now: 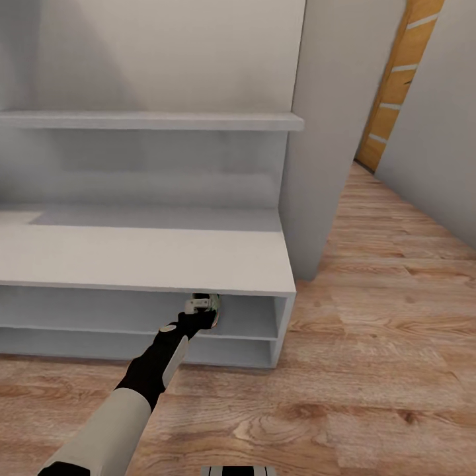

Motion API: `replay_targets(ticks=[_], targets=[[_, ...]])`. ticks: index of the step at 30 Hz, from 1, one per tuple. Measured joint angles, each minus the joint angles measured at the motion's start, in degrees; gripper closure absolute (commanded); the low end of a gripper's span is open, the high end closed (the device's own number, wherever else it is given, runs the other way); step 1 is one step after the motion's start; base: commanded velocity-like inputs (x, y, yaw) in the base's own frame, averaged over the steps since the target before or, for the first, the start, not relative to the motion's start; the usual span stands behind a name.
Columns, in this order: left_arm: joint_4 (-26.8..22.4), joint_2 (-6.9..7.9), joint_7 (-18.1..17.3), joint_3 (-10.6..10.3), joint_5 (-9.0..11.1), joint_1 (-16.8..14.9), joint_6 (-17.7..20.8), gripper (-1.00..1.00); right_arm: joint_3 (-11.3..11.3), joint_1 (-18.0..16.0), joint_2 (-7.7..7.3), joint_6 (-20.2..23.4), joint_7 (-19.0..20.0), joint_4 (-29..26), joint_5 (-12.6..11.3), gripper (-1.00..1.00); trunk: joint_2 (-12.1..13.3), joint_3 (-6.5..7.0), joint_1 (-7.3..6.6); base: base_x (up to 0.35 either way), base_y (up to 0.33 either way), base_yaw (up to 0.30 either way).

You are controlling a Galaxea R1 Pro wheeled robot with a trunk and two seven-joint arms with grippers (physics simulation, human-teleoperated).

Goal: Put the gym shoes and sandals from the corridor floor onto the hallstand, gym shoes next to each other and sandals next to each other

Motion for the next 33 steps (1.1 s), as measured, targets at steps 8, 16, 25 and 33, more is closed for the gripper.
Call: replay_targets(ticks=[8, 16, 25, 33], targets=[[0.01, 0.0, 0.01, 0.03, 0.0, 0.0, -0.02, 1.0, 0.0, 0.0, 0.0, 0.0, 0.0, 0.0, 0.0, 1.0, 0.0, 0.0, 0.02, 0.068, 0.0, 0.0], [0.01, 0.0, 0.01, 0.03, 0.0, 0.0, -0.02, 1.0, 0.0, 0.0, 0.0, 0.0, 0.0, 0.0, 0.0, 1.0, 0.0, 0.0, 0.02, 0.002, 0.0, 0.0], [0.01, 0.0, 0.0, -0.04, 0.0, 0.0, -0.02, 1.0, -0.08, 0.0, 0.0, 0.0, 0.06, 0.0, -0.07, 1.0, 0.0, 0.0, 0.01, 0.09, 0.0, 0.0], [0.01, 0.08, -0.01, 0.02, 0.0, 0.0, -0.03, 1.0, -0.06, 0.0, 0.01, 0.0, 0.08, 0.02, -0.1, 1.0, 0.0, 0.0, 0.02, 0.003, 0.0, 0.0]])
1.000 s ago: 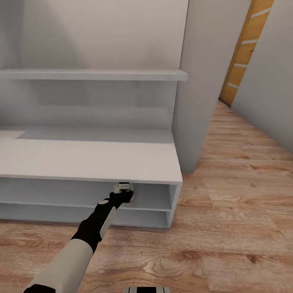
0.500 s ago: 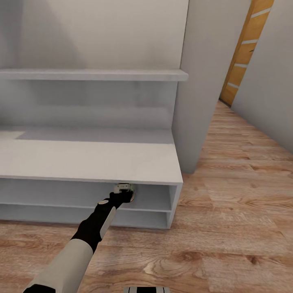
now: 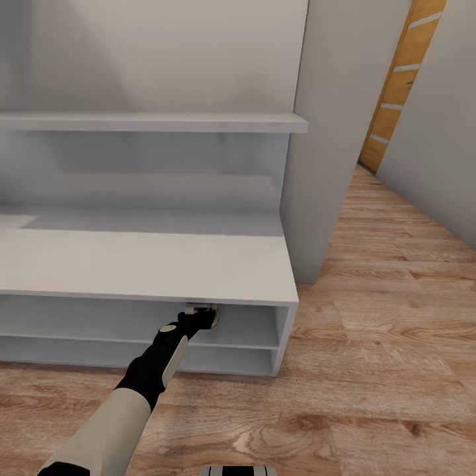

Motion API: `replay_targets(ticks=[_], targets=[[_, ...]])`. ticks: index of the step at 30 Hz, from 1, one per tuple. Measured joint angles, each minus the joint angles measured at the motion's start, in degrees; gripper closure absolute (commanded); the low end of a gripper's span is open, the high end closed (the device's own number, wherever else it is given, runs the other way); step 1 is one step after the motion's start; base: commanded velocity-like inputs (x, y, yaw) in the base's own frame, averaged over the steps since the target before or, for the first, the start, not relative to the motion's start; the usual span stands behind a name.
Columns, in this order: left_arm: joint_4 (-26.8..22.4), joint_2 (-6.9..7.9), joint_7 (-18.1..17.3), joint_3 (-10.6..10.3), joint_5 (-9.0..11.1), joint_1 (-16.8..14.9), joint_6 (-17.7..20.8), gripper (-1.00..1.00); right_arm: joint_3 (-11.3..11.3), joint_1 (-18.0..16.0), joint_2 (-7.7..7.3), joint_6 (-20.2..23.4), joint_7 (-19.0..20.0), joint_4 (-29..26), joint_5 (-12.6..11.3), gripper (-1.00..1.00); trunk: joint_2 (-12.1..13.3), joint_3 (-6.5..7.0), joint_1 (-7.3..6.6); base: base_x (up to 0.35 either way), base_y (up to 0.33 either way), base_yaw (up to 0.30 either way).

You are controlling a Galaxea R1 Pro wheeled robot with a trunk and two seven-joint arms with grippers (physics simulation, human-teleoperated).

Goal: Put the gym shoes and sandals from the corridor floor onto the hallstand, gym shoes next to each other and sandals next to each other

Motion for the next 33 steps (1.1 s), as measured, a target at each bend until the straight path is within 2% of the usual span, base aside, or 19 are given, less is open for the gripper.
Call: replay_targets(ticks=[9, 10, 18, 33], targets=[[0.12, 0.01, -0.06, -0.02, 0.0, 0.0, 0.06, 1.0, 0.02, 0.0, 0.0, -0.01, 0.0, 0.0, 0.01, 1.0, 0.0, 0.0, 0.0, 0.0, 0.0, 0.0], [0.13, 0.01, -0.05, -0.03, 0.0, 0.0, 0.06, -1.0, 0.01, 0.0, 0.0, -0.01, 0.0, -0.01, 0.0, 1.0, 0.0, 0.0, 0.0, 0.0, 0.0, 0.0], [0.09, 0.01, -0.04, 0.0, -0.03, 0.0, 0.09, -1.0, -0.02, 0.0, 0.0, -0.01, 0.0, -0.02, 0.0, 1.0, 0.0, 0.0, 0.01, -0.028, 0.0, 0.0], [0.08, 0.01, -0.04, 0.01, -0.03, 0.0, 0.1, -1.0, -0.03, 0.0, 0.0, -0.05, 0.0, -0.01, -0.01, 1.0, 0.0, 0.0, 0.04, -0.316, 0.022, 0.0]])
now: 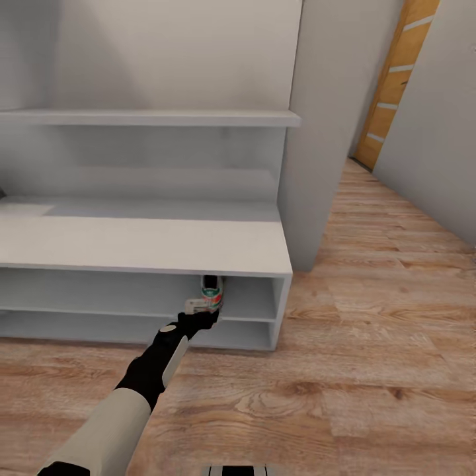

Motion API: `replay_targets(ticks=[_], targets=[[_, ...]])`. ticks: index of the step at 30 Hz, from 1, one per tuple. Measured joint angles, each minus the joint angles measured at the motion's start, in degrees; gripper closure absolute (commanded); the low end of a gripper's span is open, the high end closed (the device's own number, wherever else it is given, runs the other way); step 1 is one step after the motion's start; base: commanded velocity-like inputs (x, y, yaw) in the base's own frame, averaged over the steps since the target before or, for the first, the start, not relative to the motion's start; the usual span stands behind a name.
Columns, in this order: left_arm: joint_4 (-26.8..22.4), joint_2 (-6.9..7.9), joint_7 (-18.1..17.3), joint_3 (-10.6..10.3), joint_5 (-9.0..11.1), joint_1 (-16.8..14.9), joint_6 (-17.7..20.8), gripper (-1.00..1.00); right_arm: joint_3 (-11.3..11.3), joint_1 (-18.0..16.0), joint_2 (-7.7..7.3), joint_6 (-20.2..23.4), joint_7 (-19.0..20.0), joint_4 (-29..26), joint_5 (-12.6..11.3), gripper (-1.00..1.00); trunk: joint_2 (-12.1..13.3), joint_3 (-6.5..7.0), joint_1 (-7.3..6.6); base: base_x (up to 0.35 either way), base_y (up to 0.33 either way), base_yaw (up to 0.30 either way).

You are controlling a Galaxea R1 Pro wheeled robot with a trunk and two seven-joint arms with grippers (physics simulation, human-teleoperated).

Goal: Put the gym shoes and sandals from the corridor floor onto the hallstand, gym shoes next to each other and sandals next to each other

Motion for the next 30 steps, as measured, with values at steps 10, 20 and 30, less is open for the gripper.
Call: replay_targets(ticks=[10, 20, 30], targets=[[-0.13, 0.77, 0.0, 0.15, -0.01, 0.0, 0.01, -1.0, -0.08, 0.0, 0.0, -0.05, 0.0, 0.01, -0.08, 1.0, 0.0, 0.0, 0.0, -0.329, 0.121, 0.0], [-0.08, 3.44, -0.03, 0.25, -0.01, 0.33, -2.77, -1.0, -0.18, 0.01, 1.64, -0.15, 0.02, 0.04, -0.36, 1.0, 0.0, 0.0, -0.02, -0.227, 0.248, 0.0], [-0.18, 4.92, -0.14, 0.27, 0.43, 0.43, -3.51, -1.0, -0.1, 0.0, 1.94, -0.09, -0.24, -3.16, -0.05, 1.0, 0.0, 0.0, -0.02, -0.142, 0.293, 0.0]])
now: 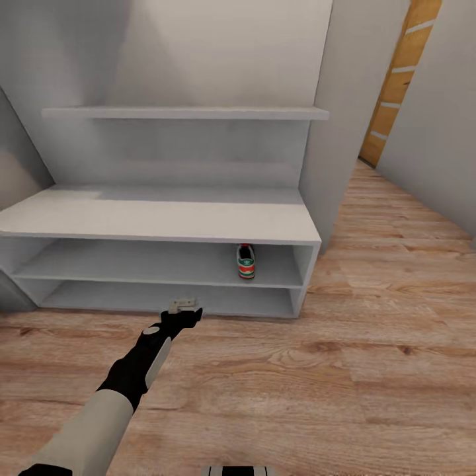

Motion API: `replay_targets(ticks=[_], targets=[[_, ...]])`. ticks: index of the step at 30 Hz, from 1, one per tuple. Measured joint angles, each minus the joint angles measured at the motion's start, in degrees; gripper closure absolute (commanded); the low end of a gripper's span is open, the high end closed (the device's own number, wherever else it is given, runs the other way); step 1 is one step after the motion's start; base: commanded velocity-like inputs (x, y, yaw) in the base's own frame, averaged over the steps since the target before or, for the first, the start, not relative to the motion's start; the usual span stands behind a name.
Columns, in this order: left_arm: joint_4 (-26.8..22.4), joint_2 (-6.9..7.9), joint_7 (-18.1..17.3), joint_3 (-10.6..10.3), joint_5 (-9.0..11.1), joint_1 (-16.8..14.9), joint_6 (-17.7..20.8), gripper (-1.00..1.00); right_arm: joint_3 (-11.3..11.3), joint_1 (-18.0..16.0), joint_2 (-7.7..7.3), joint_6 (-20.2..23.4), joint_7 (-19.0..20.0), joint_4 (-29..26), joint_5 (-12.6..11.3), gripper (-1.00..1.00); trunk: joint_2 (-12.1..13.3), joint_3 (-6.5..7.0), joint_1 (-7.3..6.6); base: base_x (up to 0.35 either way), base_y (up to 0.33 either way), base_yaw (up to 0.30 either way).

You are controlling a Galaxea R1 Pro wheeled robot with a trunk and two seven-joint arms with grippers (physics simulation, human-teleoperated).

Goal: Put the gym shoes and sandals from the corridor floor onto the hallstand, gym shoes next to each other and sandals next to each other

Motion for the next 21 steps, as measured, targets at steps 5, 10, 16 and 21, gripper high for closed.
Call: replay_targets(ticks=[5, 10, 16, 21], targets=[[-0.01, 0.01, 0.05, 0.04, 0.01, 0.01, 0.02, -1.0, -0.02, 0.0, 0.01, 0.01, 0.0, -1.3, -0.1, 1.0, 0.0, 0.0, -0.01, -0.019, 0.31, 0.0], [-0.02, 0.01, 0.07, 0.03, 0.01, 0.01, 0.02, -1.0, 0.0, 0.0, 0.01, 0.01, 0.0, -1.38, -0.1, 1.0, 0.0, 0.0, -0.01, -0.001, 0.314, 0.0], [-0.02, 0.01, 0.08, 0.02, 0.01, 0.0, 0.02, -1.0, 0.0, 0.0, 0.01, 0.01, 0.0, -1.38, -0.1, 1.0, 0.0, 0.0, -0.01, -0.004, 0.314, 0.0], [-0.01, 0.01, 0.09, 0.0, 0.01, -0.01, 0.09, -1.0, 0.0, 0.0, 0.0, 0.01, 0.0, -1.39, -0.11, 1.0, 0.0, 0.0, 0.01, -0.139, 0.283, 0.0]])
